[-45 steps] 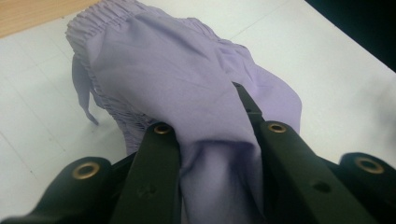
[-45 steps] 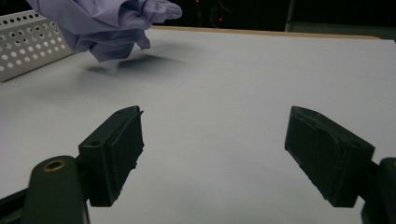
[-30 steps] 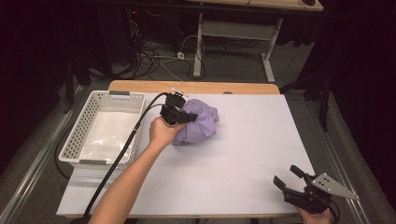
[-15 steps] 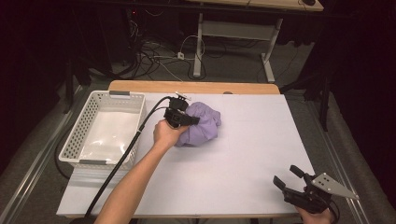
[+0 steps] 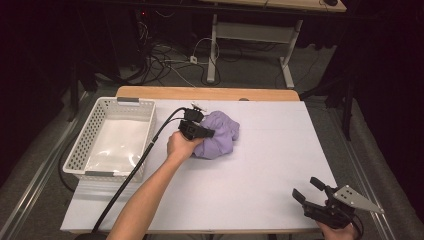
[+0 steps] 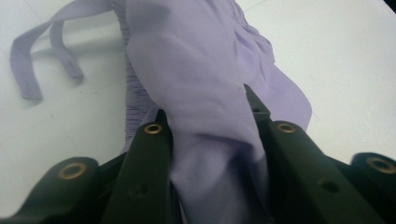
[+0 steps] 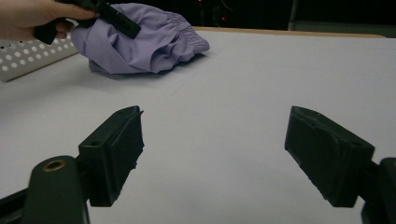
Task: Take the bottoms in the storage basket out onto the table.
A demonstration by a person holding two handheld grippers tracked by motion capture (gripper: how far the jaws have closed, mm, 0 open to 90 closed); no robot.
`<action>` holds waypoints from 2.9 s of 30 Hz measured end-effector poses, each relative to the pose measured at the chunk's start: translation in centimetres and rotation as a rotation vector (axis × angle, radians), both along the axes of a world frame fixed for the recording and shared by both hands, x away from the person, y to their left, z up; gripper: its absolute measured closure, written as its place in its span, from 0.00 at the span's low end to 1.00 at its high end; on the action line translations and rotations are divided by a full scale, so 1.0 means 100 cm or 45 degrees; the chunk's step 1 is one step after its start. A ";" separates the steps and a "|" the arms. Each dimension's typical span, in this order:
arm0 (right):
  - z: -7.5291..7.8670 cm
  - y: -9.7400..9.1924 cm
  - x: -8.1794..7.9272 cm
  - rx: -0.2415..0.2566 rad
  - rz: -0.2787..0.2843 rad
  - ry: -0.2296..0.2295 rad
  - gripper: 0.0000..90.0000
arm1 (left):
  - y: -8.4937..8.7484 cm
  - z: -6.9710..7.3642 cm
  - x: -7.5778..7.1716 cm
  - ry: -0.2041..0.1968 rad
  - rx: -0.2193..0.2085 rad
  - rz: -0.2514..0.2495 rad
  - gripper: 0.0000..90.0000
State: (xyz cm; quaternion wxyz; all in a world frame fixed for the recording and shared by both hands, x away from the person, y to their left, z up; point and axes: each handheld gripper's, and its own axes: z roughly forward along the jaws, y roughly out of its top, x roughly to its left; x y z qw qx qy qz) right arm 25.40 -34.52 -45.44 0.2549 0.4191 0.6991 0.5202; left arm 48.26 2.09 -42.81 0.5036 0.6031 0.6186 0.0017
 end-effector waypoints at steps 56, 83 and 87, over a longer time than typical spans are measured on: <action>0.000 0.000 0.000 -0.001 0.004 0.001 0.22 | 0.027 0.044 -0.026 -0.164 0.036 -0.003 0.48; 0.000 -0.001 0.000 0.002 -0.001 0.005 0.22 | 0.050 0.058 -0.037 -0.205 0.031 0.015 0.48; 0.000 -0.001 0.000 0.002 -0.001 0.004 0.22 | 0.054 0.059 -0.039 -0.211 0.031 0.020 0.48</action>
